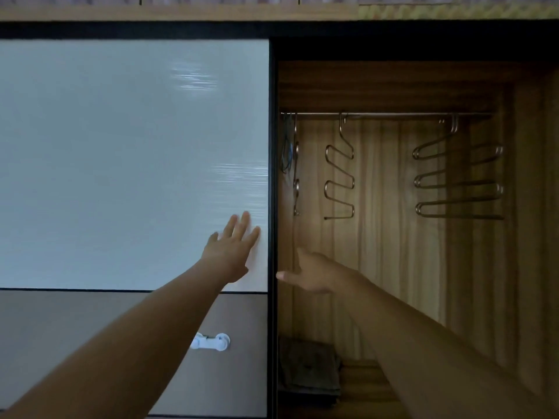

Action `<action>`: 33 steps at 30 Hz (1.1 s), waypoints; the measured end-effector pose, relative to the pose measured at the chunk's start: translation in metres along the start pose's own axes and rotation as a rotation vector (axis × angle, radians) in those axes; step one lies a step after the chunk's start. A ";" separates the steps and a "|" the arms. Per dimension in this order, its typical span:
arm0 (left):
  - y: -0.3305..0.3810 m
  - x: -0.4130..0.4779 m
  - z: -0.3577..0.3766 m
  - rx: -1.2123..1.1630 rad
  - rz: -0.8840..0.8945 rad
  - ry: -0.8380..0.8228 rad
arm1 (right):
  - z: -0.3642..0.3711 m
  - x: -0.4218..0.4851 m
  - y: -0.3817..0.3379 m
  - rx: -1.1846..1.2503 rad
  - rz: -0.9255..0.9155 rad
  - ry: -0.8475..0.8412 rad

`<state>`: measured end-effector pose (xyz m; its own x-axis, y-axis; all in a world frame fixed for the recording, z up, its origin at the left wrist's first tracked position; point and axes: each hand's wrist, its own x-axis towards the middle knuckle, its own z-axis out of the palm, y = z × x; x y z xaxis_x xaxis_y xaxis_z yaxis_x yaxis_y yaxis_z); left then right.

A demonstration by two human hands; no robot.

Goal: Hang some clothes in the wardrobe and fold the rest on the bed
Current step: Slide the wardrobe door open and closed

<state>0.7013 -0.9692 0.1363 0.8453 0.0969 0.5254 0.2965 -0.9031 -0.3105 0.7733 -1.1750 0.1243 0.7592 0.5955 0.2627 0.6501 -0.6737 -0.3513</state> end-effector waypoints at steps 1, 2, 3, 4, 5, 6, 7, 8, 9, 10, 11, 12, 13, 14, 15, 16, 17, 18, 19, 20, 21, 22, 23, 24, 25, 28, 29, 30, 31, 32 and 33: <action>-0.004 0.003 0.004 0.043 0.016 0.010 | 0.010 0.011 -0.005 0.033 -0.008 0.011; -0.008 0.005 0.008 0.083 0.030 0.023 | 0.018 0.020 -0.010 0.060 -0.017 0.028; -0.011 0.007 0.013 0.113 0.042 0.037 | 0.025 0.029 -0.014 0.084 -0.028 0.046; -0.013 0.007 0.017 0.131 0.050 0.045 | 0.032 0.036 -0.019 0.117 -0.040 0.065; -0.014 0.008 0.020 0.141 0.056 0.051 | 0.039 0.043 -0.023 0.159 -0.052 0.089; -0.015 0.009 0.022 0.152 0.059 0.057 | 0.045 0.048 -0.026 0.199 -0.056 0.114; -0.015 0.010 0.023 0.169 0.064 0.063 | 0.051 0.052 -0.028 0.229 -0.053 0.139; -0.015 0.012 0.025 0.196 0.071 0.073 | 0.055 0.056 -0.029 0.247 -0.045 0.161; -0.015 0.014 0.026 0.231 0.083 0.092 | 0.058 0.058 -0.029 0.261 -0.039 0.171; -0.016 0.015 0.028 0.264 0.095 0.114 | 0.060 0.060 -0.027 0.280 -0.040 0.164; -0.015 0.017 0.030 0.279 0.103 0.131 | 0.060 0.061 -0.023 0.305 -0.049 0.147; -0.014 0.018 0.032 0.280 0.108 0.141 | 0.059 0.061 -0.018 0.328 -0.059 0.131; -0.011 0.020 0.033 0.279 0.111 0.150 | 0.057 0.061 -0.013 0.339 -0.069 0.127; -0.009 0.022 0.034 0.280 0.113 0.159 | 0.056 0.060 -0.008 0.344 -0.076 0.132; -0.004 0.024 0.035 0.279 0.116 0.167 | 0.054 0.059 -0.003 0.352 -0.079 0.137; 0.000 0.027 0.035 0.274 0.123 0.174 | 0.052 0.058 0.002 0.364 -0.079 0.138; 0.006 0.030 0.035 0.263 0.132 0.182 | 0.049 0.055 0.008 0.372 -0.078 0.134; 0.012 0.032 0.035 0.249 0.141 0.189 | 0.046 0.053 0.014 0.371 -0.076 0.127; 0.019 0.035 0.035 0.233 0.150 0.195 | 0.043 0.050 0.021 0.367 -0.072 0.124; 0.027 0.038 0.034 0.219 0.156 0.202 | 0.039 0.048 0.029 0.371 -0.067 0.125; 0.036 0.041 0.033 0.211 0.163 0.209 | 0.035 0.045 0.038 0.388 -0.064 0.130; 0.046 0.045 0.031 0.206 0.169 0.215 | 0.031 0.041 0.046 0.412 -0.067 0.134; 0.056 0.048 0.029 0.203 0.175 0.222 | 0.027 0.037 0.056 0.430 -0.075 0.142; 0.068 0.051 0.027 0.203 0.185 0.230 | 0.024 0.033 0.068 0.440 -0.086 0.158; 0.080 0.054 0.024 0.204 0.196 0.237 | 0.021 0.029 0.080 0.449 -0.094 0.176; 0.119 0.065 0.015 0.201 0.243 0.274 | 0.008 0.013 0.118 0.471 -0.099 0.226; 0.133 0.070 0.012 0.196 0.262 0.288 | 0.003 0.007 0.132 0.480 -0.099 0.242; 0.148 0.074 0.008 0.191 0.282 0.298 | -0.002 0.001 0.146 0.495 -0.088 0.258; 0.164 0.079 0.005 0.187 0.299 0.307 | -0.007 -0.004 0.161 0.502 -0.064 0.277; 0.181 0.084 0.001 0.185 0.315 0.314 | -0.012 -0.010 0.177 0.493 -0.031 0.302; 0.199 0.090 -0.003 0.186 0.330 0.321 | -0.016 -0.015 0.193 0.475 0.009 0.329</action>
<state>0.8349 -1.1411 0.1238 0.7366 -0.3413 0.5838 0.1353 -0.7715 -0.6217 0.8873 -1.3211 0.0674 0.7839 0.3720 0.4971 0.6157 -0.3627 -0.6995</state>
